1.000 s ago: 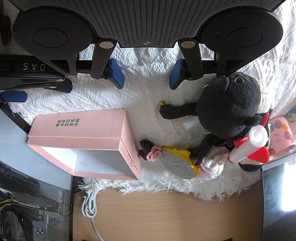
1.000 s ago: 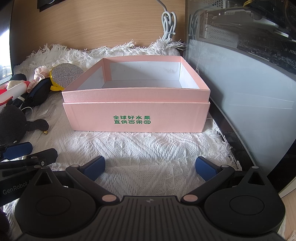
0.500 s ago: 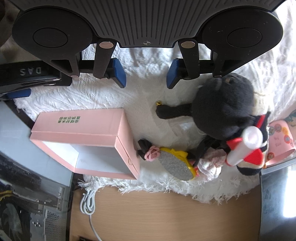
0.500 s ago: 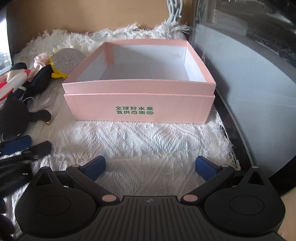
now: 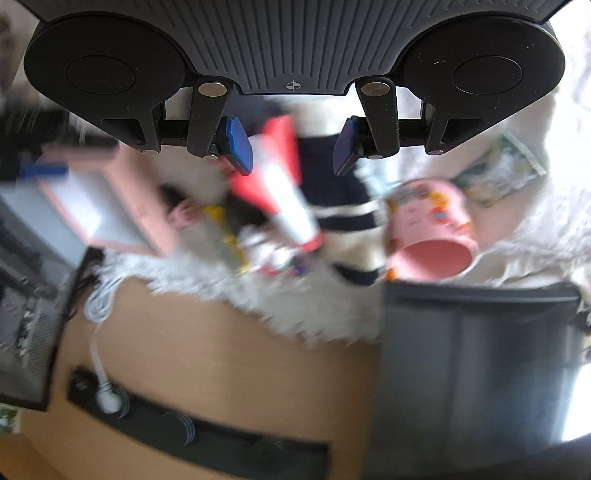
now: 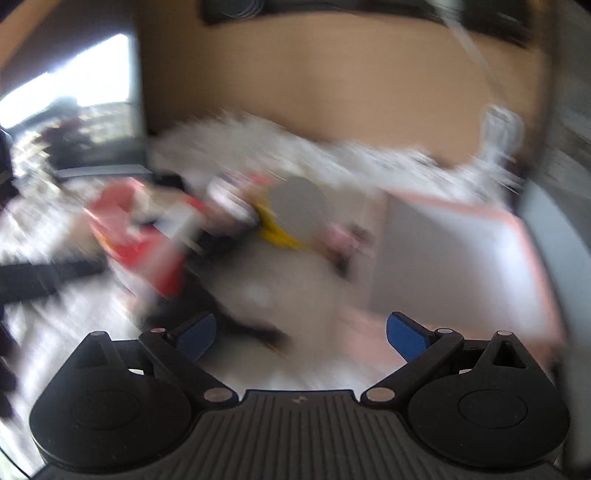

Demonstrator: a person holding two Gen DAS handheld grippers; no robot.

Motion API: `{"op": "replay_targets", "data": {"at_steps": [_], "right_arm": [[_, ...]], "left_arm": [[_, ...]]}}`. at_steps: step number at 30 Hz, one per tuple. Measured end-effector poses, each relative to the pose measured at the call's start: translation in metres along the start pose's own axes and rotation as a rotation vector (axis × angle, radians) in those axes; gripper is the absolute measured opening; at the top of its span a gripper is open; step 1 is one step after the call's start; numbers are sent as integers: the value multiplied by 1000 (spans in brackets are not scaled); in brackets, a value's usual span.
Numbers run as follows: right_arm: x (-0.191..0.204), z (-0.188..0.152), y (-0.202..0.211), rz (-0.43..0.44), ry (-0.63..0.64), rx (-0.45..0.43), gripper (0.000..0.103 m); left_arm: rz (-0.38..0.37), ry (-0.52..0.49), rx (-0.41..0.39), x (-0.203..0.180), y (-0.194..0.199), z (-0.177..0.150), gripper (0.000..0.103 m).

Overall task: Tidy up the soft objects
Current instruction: 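Grasp the white-and-red rocket plush with the right gripper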

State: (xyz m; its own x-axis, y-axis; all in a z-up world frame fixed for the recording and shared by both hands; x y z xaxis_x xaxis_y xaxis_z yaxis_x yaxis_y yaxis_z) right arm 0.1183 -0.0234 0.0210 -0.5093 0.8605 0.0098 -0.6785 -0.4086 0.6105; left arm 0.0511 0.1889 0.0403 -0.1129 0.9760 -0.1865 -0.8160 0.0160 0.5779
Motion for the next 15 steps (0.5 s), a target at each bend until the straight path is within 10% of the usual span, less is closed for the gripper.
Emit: {"op": "replay_targets", "data": {"at_steps": [8,12,15], "right_arm": [[105,71,-100,90,84,120,87],[112,47,-132,52,101,292,40],[118,45,-110,104,88,286,33]], "left_arm": [[-64,-7,123,65,10,-25,53],[-99,52,143,89,12,-27,52],[-136,54,161,93,5,-28,52]]}}
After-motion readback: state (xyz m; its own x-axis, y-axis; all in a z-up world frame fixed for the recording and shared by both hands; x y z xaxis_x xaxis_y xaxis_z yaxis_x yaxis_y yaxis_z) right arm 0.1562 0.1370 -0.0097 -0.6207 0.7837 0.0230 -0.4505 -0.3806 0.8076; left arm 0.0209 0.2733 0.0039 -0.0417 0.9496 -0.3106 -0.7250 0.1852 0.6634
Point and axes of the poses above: each gripper's, at about its wrist camera, not at the fingertips, and y roughly against the way its jaws point, x to its left, z to its top, the point moved 8 cm from there along -y, roughly the way its jaws point, and after that the axes turned 4 degrees about y, right-handed, at the moved point
